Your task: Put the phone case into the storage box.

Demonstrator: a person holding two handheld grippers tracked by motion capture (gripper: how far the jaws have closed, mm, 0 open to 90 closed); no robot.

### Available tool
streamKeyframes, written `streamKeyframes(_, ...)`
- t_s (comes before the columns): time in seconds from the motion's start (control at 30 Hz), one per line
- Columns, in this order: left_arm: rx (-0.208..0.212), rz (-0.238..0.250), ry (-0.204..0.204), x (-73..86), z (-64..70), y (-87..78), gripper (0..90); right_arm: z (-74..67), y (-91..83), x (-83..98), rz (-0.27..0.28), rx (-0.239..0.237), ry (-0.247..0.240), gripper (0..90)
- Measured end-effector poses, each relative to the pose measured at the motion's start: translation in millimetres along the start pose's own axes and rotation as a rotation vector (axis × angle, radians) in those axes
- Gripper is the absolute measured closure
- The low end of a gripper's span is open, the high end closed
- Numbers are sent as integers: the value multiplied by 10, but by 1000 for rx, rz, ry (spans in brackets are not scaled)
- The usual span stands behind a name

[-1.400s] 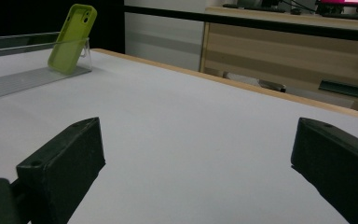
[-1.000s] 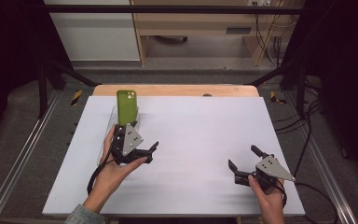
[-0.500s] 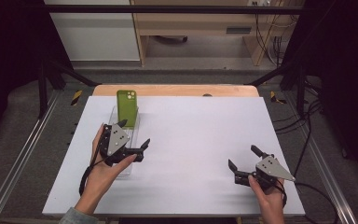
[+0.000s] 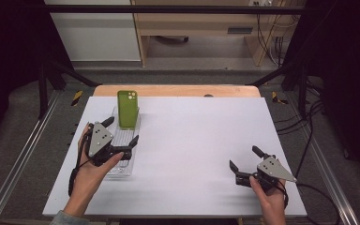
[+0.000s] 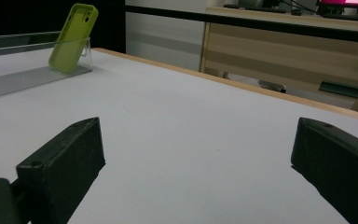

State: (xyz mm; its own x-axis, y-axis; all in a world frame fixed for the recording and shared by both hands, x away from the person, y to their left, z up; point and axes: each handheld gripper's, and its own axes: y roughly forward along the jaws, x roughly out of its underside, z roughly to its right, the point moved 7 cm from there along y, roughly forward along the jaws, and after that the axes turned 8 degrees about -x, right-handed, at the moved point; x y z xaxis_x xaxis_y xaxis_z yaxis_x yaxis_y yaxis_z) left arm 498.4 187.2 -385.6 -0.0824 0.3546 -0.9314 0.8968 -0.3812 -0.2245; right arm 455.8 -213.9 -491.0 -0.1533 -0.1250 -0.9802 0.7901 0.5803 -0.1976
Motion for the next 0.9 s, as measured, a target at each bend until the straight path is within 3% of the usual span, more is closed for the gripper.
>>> streamKeyframes(0.57, -28, 36, -52, 62, -195, -157, 23, -5, 2, 3, -3, -4, 2, 29)
streamKeyframes(0.9, -52, 82, -87, 89, -309, -268, 22, -12, 6, 4, -3, -7, 1, 29)
